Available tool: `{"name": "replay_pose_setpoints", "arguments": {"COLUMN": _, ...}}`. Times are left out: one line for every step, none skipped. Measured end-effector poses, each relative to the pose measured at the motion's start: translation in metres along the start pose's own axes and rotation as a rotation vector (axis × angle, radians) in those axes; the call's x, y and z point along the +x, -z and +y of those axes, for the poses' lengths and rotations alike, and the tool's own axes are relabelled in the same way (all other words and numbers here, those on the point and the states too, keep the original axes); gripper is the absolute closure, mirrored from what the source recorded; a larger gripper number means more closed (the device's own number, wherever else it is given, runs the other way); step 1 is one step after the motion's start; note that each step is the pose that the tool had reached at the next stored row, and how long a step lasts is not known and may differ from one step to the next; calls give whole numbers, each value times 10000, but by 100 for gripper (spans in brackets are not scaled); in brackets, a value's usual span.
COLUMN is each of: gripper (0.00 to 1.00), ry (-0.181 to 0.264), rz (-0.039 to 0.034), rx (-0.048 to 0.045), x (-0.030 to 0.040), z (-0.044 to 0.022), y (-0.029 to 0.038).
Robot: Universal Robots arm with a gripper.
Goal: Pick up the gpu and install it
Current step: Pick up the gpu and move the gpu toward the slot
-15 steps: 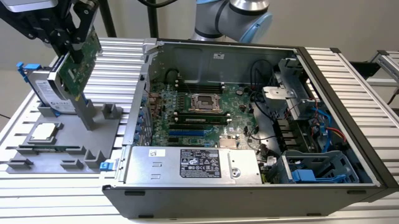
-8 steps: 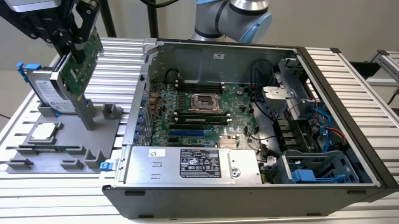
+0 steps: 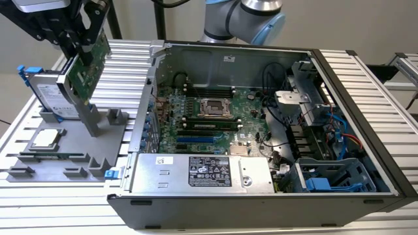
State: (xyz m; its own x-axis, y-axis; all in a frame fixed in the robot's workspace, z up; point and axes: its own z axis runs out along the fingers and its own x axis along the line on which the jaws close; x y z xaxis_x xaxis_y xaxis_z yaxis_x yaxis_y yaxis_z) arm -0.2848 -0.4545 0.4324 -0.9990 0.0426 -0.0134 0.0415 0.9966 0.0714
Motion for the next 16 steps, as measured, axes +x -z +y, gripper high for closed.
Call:
{"name": "replay_pose_setpoints", "arguments": {"gripper": 100, "ry": 0, "rz": 1, "rx": 1, "x": -6, "z": 2, "y": 0}}
{"name": "replay_pose_setpoints", "arguments": {"gripper": 100, "ry": 0, "rz": 0, "rx": 0, "x": -13, "z": 3, "y": 0}}
{"name": "replay_pose_setpoints", "arguments": {"gripper": 100, "ry": 0, "rz": 0, "rx": 0, "x": -19, "z": 5, "y": -1}}
{"name": "replay_pose_setpoints", "arguments": {"gripper": 100, "ry": 0, "rz": 0, "rx": 0, "x": -26, "z": 7, "y": -1}}
{"name": "replay_pose_setpoints", "arguments": {"gripper": 100, "ry": -1, "rz": 1, "rx": 0, "x": -31, "z": 9, "y": -1}}
{"name": "replay_pose_setpoints", "arguments": {"gripper": 100, "ry": -1, "rz": 1, "rx": 1, "x": -37, "z": 11, "y": -1}}
{"name": "replay_pose_setpoints", "arguments": {"gripper": 100, "ry": 0, "rz": 0, "rx": 0, "x": -42, "z": 12, "y": -1}}
{"name": "replay_pose_setpoints", "arguments": {"gripper": 100, "ry": -1, "rz": 0, "rx": 0, "x": -48, "z": 14, "y": -2}}
{"name": "replay_pose_setpoints", "arguments": {"gripper": 100, "ry": 0, "rz": 0, "rx": 0, "x": -55, "z": 16, "y": -2}}
{"name": "replay_pose_setpoints", "arguments": {"gripper": 100, "ry": 0, "rz": 1, "rx": 1, "x": -61, "z": 18, "y": -2}}
{"name": "replay_pose_setpoints", "arguments": {"gripper": 100, "ry": 0, "rz": 1, "rx": 1, "x": -67, "z": 20, "y": -2}}
{"name": "replay_pose_setpoints", "arguments": {"gripper": 100, "ry": 0, "rz": 1, "rx": 0, "x": -74, "z": 22, "y": -2}}
{"name": "replay_pose_setpoints", "arguments": {"gripper": 100, "ry": 0, "rz": 0, "rx": 0, "x": -81, "z": 24, "y": -3}}
{"name": "replay_pose_setpoints", "arguments": {"gripper": 100, "ry": 0, "rz": 0, "rx": 1, "x": -89, "z": 26, "y": -3}}
{"name": "replay_pose_setpoints", "arguments": {"gripper": 100, "ry": 0, "rz": 1, "rx": 1, "x": -95, "z": 28, "y": -3}}
{"name": "replay_pose_setpoints", "arguments": {"gripper": 100, "ry": 0, "rz": 1, "rx": 0, "x": -102, "z": 29, "y": -3}}
